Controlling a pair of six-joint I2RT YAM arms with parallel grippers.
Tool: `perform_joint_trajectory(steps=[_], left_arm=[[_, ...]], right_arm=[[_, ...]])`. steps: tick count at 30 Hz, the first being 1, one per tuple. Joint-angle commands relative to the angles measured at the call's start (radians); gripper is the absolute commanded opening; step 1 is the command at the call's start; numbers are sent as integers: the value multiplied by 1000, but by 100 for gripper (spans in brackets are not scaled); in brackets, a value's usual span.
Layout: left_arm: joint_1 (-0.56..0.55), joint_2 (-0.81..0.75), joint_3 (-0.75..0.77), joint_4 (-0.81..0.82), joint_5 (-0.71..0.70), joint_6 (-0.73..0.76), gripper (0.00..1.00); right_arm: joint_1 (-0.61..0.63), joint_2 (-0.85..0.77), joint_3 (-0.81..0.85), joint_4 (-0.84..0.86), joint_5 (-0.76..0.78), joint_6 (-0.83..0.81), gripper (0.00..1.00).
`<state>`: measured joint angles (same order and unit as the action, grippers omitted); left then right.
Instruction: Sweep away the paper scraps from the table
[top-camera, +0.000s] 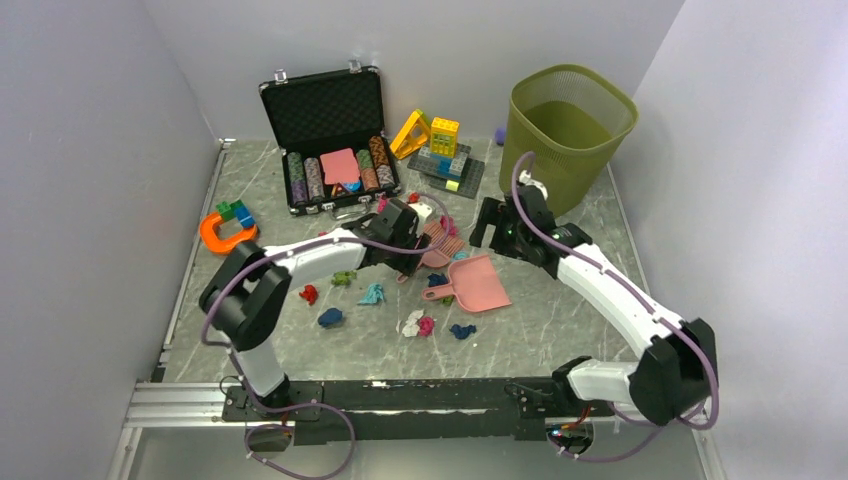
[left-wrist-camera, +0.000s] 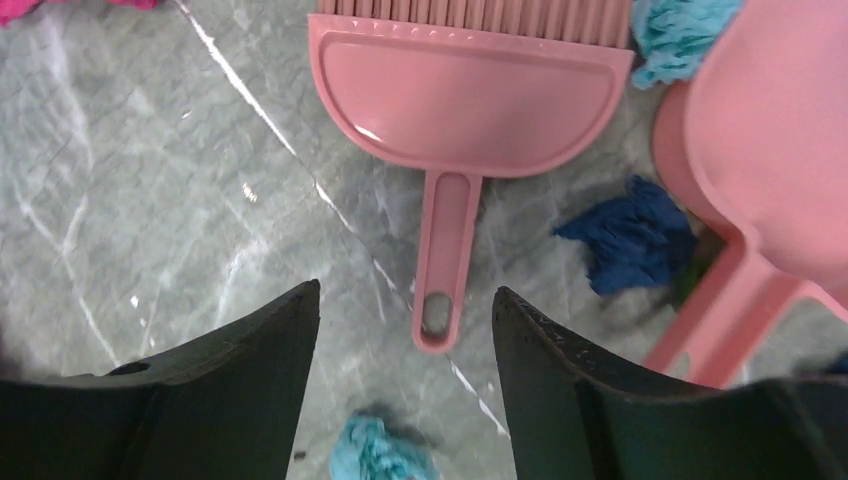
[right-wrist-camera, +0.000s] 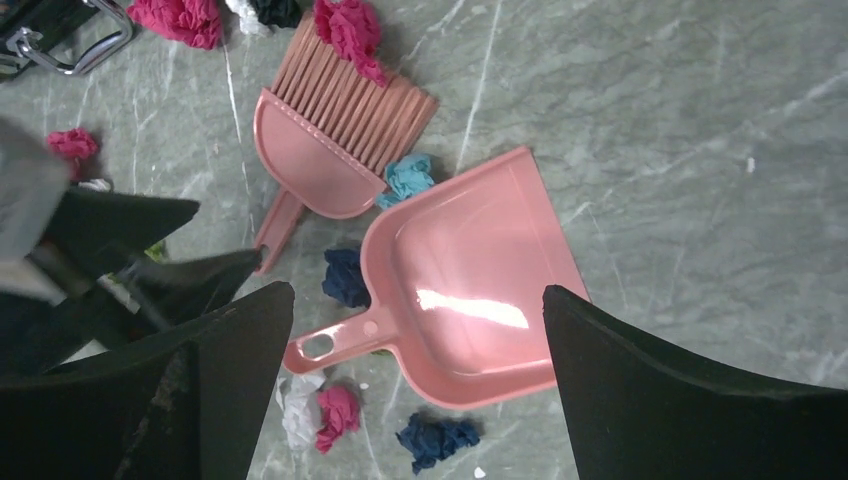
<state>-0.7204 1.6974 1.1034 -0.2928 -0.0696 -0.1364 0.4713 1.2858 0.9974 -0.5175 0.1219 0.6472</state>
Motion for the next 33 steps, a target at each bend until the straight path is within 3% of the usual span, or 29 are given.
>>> perform_joint_trajectory(steps=[1, 13, 21, 25, 33], left_arm=[[-12, 75, 61, 36, -19, 45, 65], [-75, 199, 95, 42, -80, 51, 48], [-52, 225, 110, -2, -1, 4, 12], [-38, 139, 85, -27, -38, 10, 10], [-37, -79, 64, -90, -56, 32, 7]], right_arm=[[-16, -112, -52, -6, -5, -1, 100], [-39, -220, -75, -50, 11, 12, 100], [-39, -232, -78, -58, -7, 28, 100], [-38, -224, -75, -49, -31, -6, 100], [-41, -91, 22, -22, -221, -140, 100]])
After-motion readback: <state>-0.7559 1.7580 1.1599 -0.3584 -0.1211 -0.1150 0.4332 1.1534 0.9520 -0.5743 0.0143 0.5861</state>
